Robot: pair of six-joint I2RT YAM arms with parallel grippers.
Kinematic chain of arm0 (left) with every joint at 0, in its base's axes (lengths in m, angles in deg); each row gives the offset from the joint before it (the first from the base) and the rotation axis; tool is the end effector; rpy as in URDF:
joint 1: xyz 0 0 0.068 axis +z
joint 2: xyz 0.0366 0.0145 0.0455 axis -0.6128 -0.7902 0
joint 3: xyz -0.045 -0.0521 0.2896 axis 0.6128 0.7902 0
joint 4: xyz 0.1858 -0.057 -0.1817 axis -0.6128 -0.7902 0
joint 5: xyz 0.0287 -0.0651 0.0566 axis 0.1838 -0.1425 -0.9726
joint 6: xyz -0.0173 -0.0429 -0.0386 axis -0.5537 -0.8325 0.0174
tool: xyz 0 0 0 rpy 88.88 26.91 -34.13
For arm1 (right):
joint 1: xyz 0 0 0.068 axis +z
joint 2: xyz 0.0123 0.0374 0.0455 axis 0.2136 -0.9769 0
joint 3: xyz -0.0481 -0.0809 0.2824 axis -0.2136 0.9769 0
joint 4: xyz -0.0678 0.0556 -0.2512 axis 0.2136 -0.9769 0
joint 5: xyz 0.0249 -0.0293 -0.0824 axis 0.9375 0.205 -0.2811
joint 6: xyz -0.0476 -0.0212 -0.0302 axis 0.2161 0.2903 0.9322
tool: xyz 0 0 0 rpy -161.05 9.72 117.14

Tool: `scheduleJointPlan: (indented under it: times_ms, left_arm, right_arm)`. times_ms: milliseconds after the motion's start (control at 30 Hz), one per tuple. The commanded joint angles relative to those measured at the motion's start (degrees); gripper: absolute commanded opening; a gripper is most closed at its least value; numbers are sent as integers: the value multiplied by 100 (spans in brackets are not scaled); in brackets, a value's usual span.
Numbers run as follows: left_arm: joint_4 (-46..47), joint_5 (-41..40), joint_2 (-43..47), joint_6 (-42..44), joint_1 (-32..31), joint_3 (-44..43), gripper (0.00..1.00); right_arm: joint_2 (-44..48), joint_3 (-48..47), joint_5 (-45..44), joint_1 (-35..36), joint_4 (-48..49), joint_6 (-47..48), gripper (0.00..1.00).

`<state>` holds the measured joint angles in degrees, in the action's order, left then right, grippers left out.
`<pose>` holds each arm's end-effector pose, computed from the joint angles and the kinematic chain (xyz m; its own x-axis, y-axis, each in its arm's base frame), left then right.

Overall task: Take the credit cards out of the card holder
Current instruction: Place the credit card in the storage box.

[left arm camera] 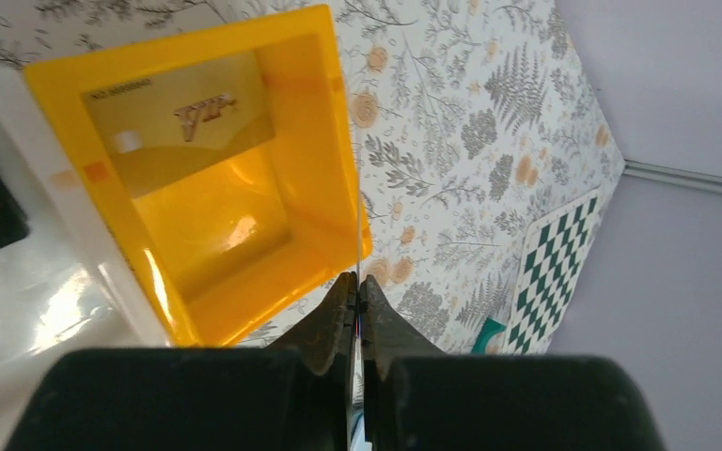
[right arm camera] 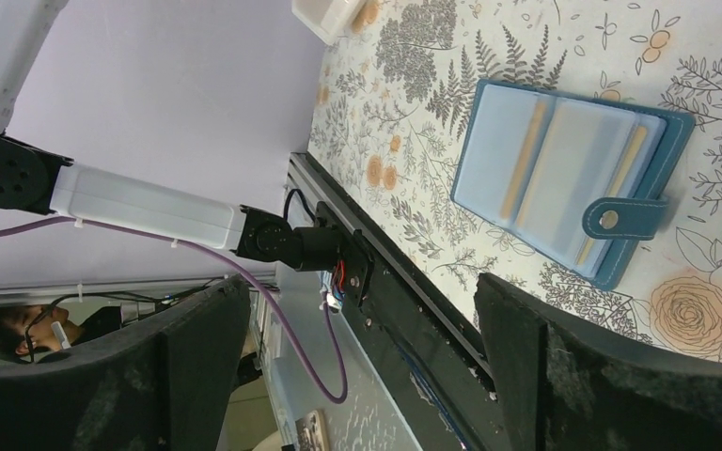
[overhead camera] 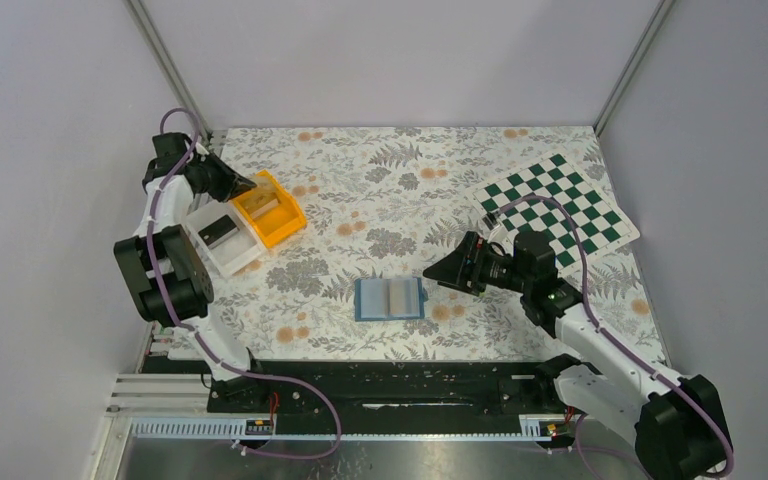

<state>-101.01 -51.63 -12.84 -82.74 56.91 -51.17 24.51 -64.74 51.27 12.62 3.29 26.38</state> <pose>0.3942 0.1102 0.2828 -0.6404 -0.7002 -0.3156 -0.3280 0.6209 -0.7120 0.1708 0.1095 0.2601 -0.8221 0.3105 -0.4772 -0.3600 0.3660 0.8582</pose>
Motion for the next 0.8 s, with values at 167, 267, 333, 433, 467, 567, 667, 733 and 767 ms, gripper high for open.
scheduleJointPlan:
  times_ms: [167, 267, 333, 433, 467, 567, 667, 733, 767]
  left_arm:
    - [-509, -514, -330, 493, 110, -612, 0]
    - [-506, -619, -504, 487, 118, -702, 0]
    - [-505, -649, -650, 443, 127, -820, 0]
    - [-503, -701, -809, 382, 115, -974, 0]
    - [-500, -727, -851, 384, 114, -1013, 0]
    - [-507, -748, -1009, 400, 120, -1157, 0]
    - [-505, -563, -1206, 389, 120, -1299, 0]
    - [-504, -498, -1278, 377, 120, -1345, 1]
    - [-502, -518, -1295, 383, 120, -1347, 2]
  right_arm:
    - [-224, -304, 96, -25, 84, 85, 95]
    - [-235, -347, 99, -21, 8, 114, 95]
    - [-225, -363, 98, -25, -38, 135, 95]
    - [-178, -344, 34, -25, -62, 148, 95]
    - [-182, -341, 19, -25, -62, 153, 95]
    - [-232, -319, 14, -25, -21, 120, 95]
    - [-261, -288, 8, -25, 38, 85, 95]
    - [-277, -291, 16, -20, 35, 96, 95]
    - [-281, -295, 14, -24, 14, 112, 95]
